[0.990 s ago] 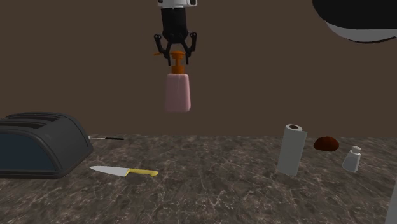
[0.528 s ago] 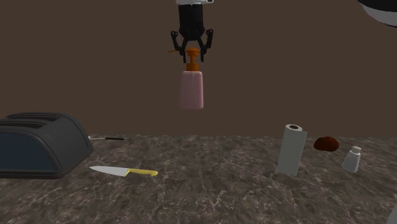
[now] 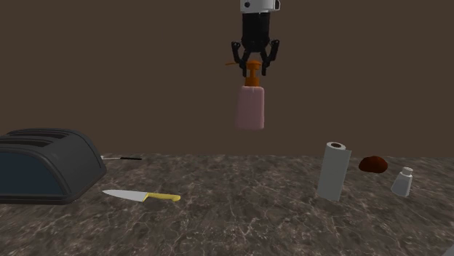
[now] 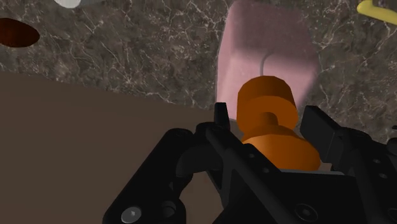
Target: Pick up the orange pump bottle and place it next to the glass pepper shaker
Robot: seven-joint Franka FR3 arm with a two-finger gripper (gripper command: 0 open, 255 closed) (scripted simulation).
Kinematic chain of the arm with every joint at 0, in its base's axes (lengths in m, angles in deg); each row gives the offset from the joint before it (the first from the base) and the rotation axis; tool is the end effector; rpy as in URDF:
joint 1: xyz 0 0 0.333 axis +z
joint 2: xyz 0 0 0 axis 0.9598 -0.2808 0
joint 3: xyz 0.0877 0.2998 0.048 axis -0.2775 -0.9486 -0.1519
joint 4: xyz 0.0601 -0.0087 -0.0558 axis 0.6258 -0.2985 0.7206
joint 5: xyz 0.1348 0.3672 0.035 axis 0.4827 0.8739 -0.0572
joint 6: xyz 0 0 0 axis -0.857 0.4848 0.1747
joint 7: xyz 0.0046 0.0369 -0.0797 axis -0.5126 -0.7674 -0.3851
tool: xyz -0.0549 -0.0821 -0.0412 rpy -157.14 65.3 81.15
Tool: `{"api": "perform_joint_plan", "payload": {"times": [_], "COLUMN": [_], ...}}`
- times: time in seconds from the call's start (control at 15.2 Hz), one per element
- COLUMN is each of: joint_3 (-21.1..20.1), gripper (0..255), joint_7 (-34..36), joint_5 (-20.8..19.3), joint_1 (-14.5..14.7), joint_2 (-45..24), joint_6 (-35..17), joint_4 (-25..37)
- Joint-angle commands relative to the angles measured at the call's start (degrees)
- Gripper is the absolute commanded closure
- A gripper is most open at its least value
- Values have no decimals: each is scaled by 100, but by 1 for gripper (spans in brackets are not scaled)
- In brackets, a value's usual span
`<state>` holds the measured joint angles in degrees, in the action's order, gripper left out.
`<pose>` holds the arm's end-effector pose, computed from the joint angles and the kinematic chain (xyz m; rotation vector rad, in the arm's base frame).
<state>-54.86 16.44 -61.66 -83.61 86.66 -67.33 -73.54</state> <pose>0.5308 -0.0225 0.6740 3.0031 -0.5053 0.2355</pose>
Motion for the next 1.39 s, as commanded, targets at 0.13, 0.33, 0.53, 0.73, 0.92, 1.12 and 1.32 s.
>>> {"api": "perform_joint_plan", "payload": {"times": [0.13,0.33,0.53,0.73,0.92,1.12,1.32], "joint_3": [312,568,829,1094,1366,1640,1915], "gripper": [255,255,255,255,255,255,255], "joint_7": [-533,-941,-1350,-1761,-2175,-2594,-3020], "joint_5": [81,113,128,133,136,145,168], "joint_1": [-228,-387,-543,-698,-849,-1001,-1153], "joint_2": [355,561,710,804,844,829,759], "joint_6": [-228,-365,-487,-599,-702,-797,-884], "joint_4": [-530,-839,-1080,-1258,-1375,-1431,-1426]}}
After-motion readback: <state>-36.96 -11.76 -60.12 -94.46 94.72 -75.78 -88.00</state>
